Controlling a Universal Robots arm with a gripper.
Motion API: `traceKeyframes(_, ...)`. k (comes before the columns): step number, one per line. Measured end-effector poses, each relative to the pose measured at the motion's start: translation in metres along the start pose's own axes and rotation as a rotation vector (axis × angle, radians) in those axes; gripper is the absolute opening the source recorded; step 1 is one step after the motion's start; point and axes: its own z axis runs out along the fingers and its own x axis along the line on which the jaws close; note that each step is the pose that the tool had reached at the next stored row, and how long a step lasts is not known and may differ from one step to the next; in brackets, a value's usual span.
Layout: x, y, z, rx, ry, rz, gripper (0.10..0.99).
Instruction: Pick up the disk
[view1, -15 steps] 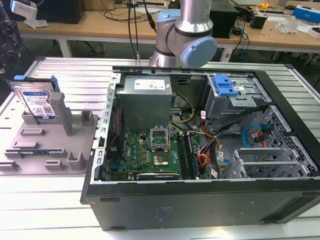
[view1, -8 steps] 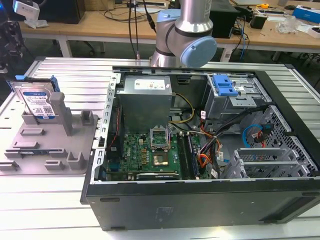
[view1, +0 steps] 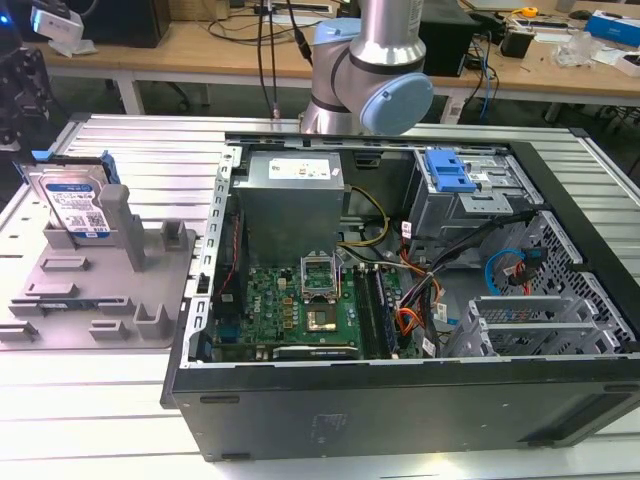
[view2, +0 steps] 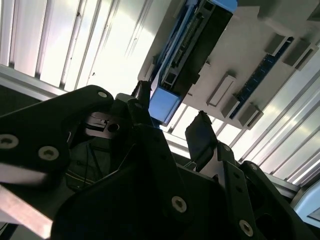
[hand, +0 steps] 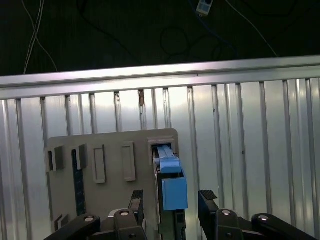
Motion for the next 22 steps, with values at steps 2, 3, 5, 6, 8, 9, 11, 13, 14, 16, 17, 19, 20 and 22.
traceKeyframes(2,-0.0005,0.0000,0.0019,0.000,-0.0001,0.000,0.557)
traceKeyframes(3,-0.0007,0.0000,0.0036,0.000,-0.0001,-0.001,0.557)
traceKeyframes(5,-0.0008,0.0000,0.0053,0.000,-0.0001,-0.002,0.557)
traceKeyframes(6,-0.0008,0.0000,0.0069,0.000,0.0000,-0.003,0.557)
traceKeyframes(8,-0.0008,0.0000,0.0098,0.000,0.0005,-0.006,0.557)
traceKeyframes(9,-0.0008,0.0000,0.0107,0.000,0.0007,-0.007,0.557)
traceKeyframes(11,-0.0008,0.0000,0.0129,0.000,0.0013,-0.010,0.557)
traceKeyframes(13,-0.0008,0.0000,0.0151,0.000,0.0019,-0.012,0.557)
traceKeyframes(14,-0.0009,-0.0001,0.0164,0.000,0.0022,-0.013,0.557)
traceKeyframes(16,-0.0009,-0.0001,0.0183,0.000,0.0028,-0.015,0.557)
traceKeyframes(17,-0.0009,-0.0001,0.0196,0.000,0.0030,-0.016,0.557)
traceKeyframes(19,-0.0009,-0.0001,0.0216,0.000,0.0034,-0.018,0.557)
traceKeyframes(20,-0.0009,-0.0001,0.0224,0.000,0.0036,-0.019,0.557)
traceKeyframes(22,-0.0011,-0.0001,0.0241,0.000,0.0039,-0.020,0.557)
